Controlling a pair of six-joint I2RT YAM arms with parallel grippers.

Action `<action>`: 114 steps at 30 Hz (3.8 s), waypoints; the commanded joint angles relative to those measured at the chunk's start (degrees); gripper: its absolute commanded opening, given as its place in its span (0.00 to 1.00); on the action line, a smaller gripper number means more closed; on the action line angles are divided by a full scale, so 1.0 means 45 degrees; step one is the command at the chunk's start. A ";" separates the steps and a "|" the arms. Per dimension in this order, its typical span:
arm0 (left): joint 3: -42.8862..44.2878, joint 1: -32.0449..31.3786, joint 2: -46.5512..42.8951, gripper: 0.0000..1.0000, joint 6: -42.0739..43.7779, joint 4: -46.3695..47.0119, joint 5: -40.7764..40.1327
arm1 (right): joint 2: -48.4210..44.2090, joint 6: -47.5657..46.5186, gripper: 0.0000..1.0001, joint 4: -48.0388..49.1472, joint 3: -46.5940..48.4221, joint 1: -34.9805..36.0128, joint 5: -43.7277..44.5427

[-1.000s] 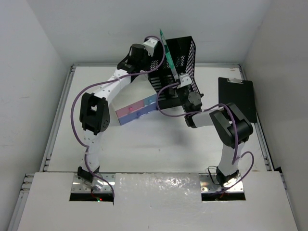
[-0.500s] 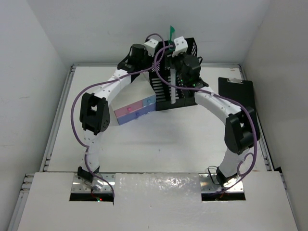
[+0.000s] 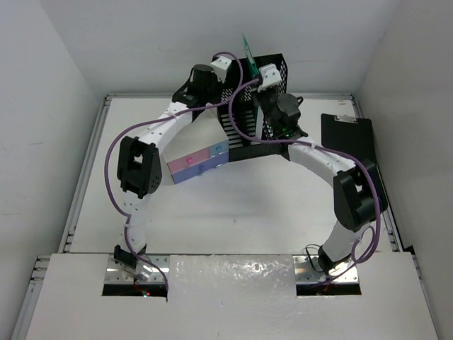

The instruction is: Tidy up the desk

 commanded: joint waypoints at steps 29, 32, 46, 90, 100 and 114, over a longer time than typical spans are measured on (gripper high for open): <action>0.0738 -0.0113 -0.0211 0.95 0.0508 -0.0379 0.0226 | -0.3744 0.5825 0.82 -1.1104 -0.0207 -0.7301 -0.2130; 0.1206 -0.0093 -0.0211 0.99 0.0878 -0.0808 0.0245 | -0.1427 0.5422 0.71 -1.1999 0.0980 -0.8086 -0.2130; 0.1344 -0.0113 -0.0601 1.00 0.1387 -0.1629 -0.0047 | 0.5324 0.3177 0.70 -1.3244 0.7553 -0.8165 -0.0256; 0.0621 -0.0054 -0.3904 0.99 0.2872 -0.3661 -0.0633 | 0.7354 0.0091 0.62 -1.3780 0.8455 -0.8360 -0.1783; 0.0758 -0.0035 -0.3532 1.00 0.3203 -0.4071 -0.1238 | 1.1005 0.0614 0.62 -1.3701 1.2467 -0.9083 -0.1895; 0.1403 0.0141 -0.2828 1.00 0.3106 -0.4306 -0.1200 | 1.0580 0.3387 0.35 -1.3178 1.0109 -0.9280 -0.3164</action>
